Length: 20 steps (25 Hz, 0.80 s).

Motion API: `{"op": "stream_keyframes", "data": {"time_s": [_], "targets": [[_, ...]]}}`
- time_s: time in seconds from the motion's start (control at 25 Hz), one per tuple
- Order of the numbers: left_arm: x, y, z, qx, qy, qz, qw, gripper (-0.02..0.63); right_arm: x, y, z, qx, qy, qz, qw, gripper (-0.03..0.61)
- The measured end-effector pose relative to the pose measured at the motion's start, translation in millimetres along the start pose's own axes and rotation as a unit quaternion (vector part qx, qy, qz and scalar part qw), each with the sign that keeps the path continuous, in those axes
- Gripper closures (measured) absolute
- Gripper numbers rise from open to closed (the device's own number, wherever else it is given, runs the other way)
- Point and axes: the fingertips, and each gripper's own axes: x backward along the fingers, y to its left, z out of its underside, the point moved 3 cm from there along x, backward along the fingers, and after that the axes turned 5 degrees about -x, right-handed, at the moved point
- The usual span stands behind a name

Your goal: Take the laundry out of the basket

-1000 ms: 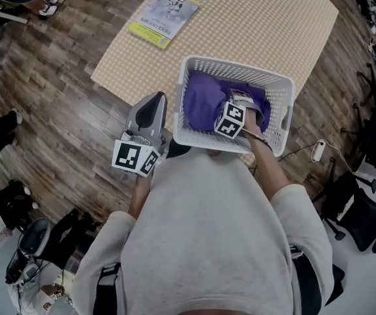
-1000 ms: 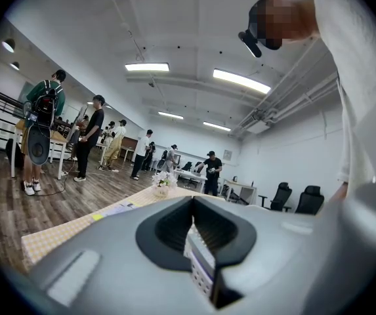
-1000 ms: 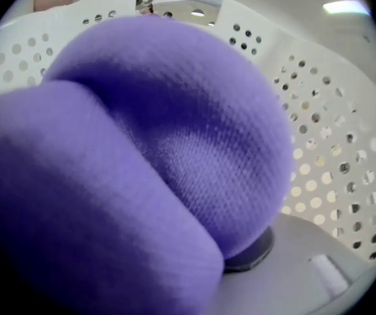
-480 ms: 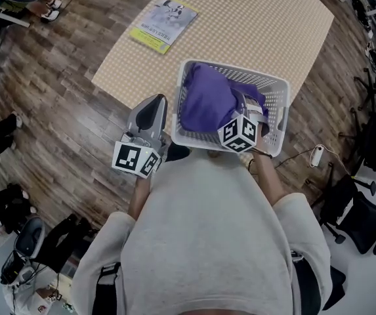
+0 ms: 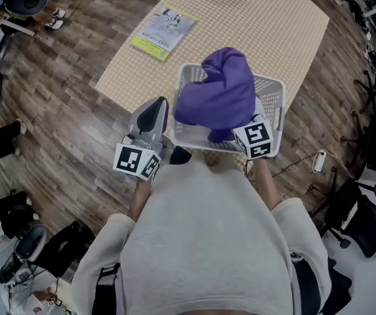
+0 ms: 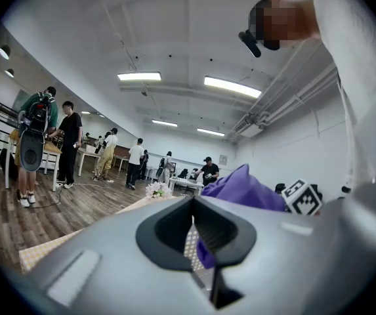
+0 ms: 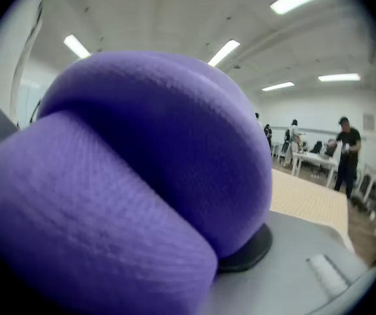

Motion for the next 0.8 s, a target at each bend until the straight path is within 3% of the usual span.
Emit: {"op": "stream_keyframes", "data": {"time_s": [0.12, 0.2, 0.28, 0.4, 0.8], "targets": [[0, -5, -6, -0.006, -0.006, 0.001, 1.0000, 0.604, 24, -11, -27, -0.143, -0.110, -0.026, 0.983, 0.337], [0, -7, -10, -0.011, -0.008, 0.001, 0.9999, 0.603, 37, -17, -41, -0.191, -0.158, -0.033, 0.968, 0.337], [-1, -10, -12, -0.015, -0.009, 0.001, 0.9999, 0.604, 45, -22, -50, -0.190, -0.174, -0.023, 0.966, 0.337], [-1, -20, -12, -0.020, -0.007, -0.001, 0.9998, 0.603, 57, -23, -56, -0.150, -0.176, -0.013, 0.973, 0.337], [16, -53, -16, -0.036, -0.020, -0.027, 0.9988, 0.604, 97, -11, -77, -0.143, -0.219, -0.054, 0.964, 0.337]]}}
